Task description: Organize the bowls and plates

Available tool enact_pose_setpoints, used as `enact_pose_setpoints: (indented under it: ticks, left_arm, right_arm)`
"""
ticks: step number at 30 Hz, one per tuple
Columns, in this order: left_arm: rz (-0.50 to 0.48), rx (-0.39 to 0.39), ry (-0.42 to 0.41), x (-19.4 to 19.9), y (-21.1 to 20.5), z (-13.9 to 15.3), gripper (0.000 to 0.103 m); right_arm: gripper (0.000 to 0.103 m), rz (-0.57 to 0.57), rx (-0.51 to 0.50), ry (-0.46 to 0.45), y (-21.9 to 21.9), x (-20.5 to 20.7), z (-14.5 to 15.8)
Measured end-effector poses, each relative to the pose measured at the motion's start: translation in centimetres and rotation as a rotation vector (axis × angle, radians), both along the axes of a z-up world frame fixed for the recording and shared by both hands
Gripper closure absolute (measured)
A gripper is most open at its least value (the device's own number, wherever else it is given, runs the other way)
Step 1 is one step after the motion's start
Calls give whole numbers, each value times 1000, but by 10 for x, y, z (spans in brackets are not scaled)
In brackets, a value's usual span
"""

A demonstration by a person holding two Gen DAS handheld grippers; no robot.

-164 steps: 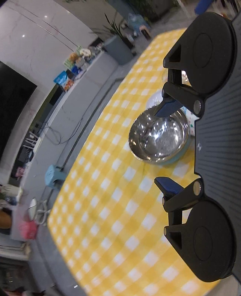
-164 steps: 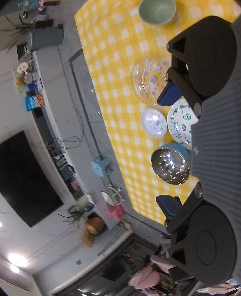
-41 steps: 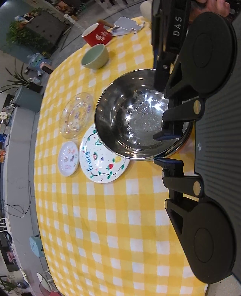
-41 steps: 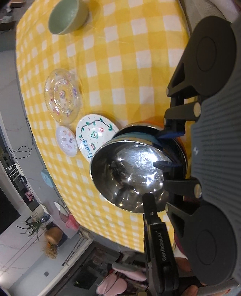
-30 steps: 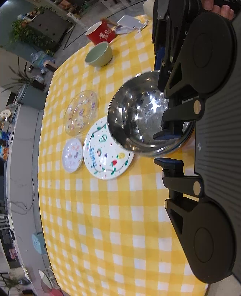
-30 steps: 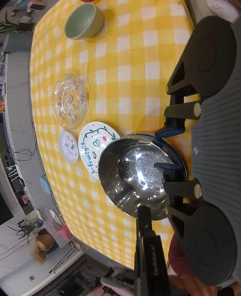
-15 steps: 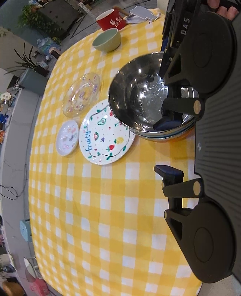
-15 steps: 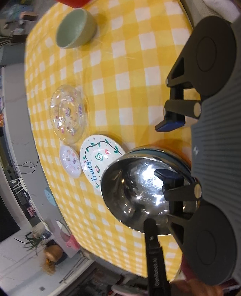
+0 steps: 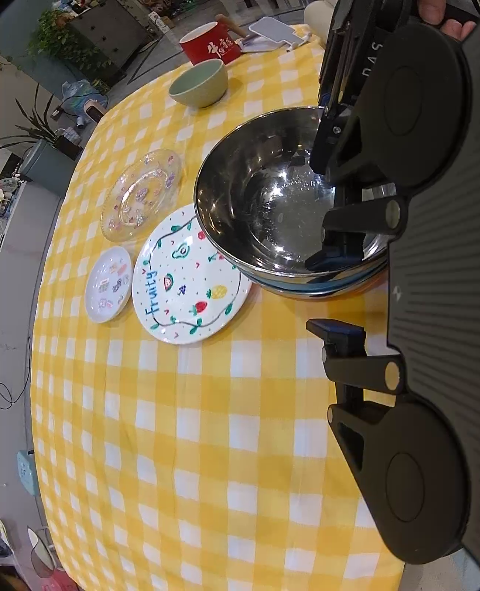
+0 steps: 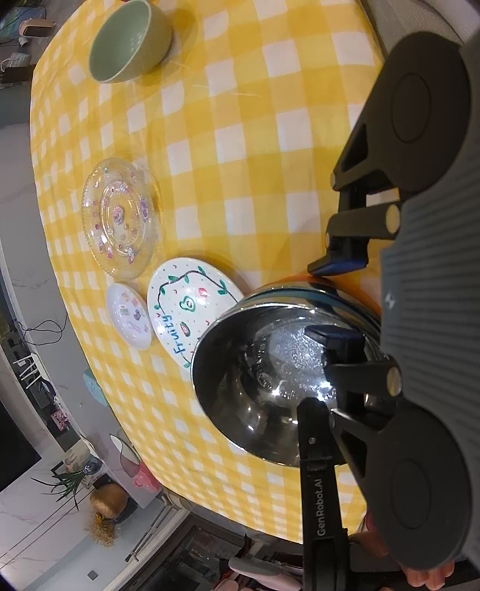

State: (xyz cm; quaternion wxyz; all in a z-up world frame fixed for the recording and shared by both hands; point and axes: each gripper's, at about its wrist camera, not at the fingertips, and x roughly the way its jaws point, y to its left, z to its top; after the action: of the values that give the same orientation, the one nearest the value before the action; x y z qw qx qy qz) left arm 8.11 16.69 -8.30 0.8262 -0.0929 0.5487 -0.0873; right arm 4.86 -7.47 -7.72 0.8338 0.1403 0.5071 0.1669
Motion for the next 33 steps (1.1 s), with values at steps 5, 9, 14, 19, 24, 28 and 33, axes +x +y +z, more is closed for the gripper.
enact_pose_setpoints:
  ticks: [5,9,14,19,24,28,33]
  left_arm:
    - [37,5,-9,1,8,1,57]
    - [57,13,-39,2,11,0,48]
    - [69,5,-46,5,12,0,46]
    - [61,30,-62,9,6,-2,41]
    - [61,42,-90,8,6,0,41]
    - [63,1,-100,8,10,2,41]
    - [67,-78,-164,2,16,12,39]
  right_arm:
    - [75,3,15,-3,2,-1,-1]
    - [72,-22,40,5,-2,-1,-2]
    - [65,-81,60,-44,-17,1,6]
    - [57,-108,143,-7,-34,9,1]
    - [57,-86,156,-41,-33,7,6]
    - [57,-67,192,-56,-34,4,13]
    - [57,-88,193,-78,-43,3,21]
